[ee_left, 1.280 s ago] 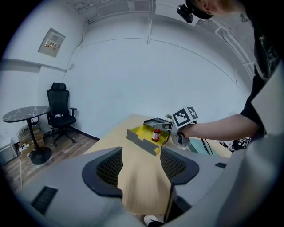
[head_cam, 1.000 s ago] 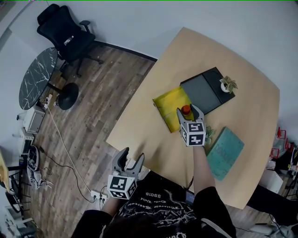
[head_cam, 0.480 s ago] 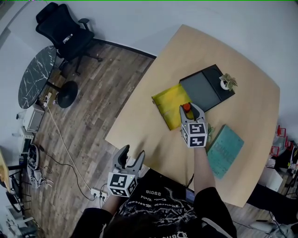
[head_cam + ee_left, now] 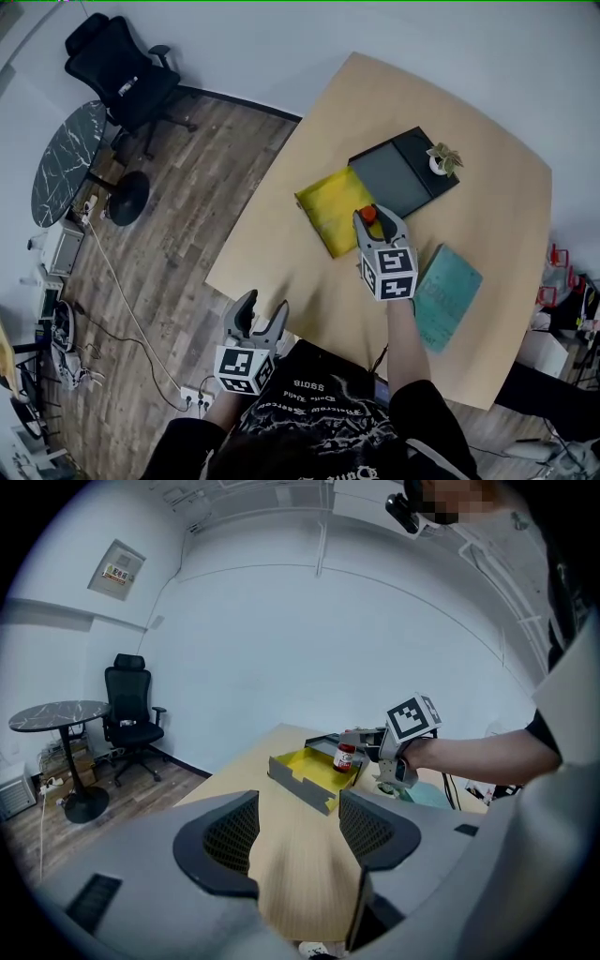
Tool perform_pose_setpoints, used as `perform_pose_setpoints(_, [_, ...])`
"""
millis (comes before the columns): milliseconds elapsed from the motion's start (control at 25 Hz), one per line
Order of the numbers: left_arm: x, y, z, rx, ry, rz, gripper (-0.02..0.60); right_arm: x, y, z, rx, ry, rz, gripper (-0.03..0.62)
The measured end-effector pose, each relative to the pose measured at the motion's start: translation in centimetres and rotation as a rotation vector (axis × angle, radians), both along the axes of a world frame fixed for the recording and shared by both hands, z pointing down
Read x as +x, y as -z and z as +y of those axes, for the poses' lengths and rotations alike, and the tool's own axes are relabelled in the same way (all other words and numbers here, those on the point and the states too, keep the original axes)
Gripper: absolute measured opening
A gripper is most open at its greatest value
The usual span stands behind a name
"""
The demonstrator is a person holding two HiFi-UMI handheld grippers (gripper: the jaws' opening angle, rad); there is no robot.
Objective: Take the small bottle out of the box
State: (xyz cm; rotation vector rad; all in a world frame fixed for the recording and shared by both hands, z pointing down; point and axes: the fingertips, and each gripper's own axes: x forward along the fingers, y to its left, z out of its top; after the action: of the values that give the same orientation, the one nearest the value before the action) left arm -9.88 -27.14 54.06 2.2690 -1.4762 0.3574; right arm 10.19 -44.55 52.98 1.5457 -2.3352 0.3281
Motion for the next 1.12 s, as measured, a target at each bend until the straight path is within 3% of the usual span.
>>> perform_pose_setpoints(760, [2.8,1.2,2.2,0.04,-0.055,0.087,0.273,0.4,6.6,8.2,0.09,0.05,0.066,0.155])
perform_pose_setpoints(1120, [6.0,1.2,3.3,0.041,-0.167,0.127,0.273,1.9,7.4,12.9,0.104,-0.001,0.035,0.155])
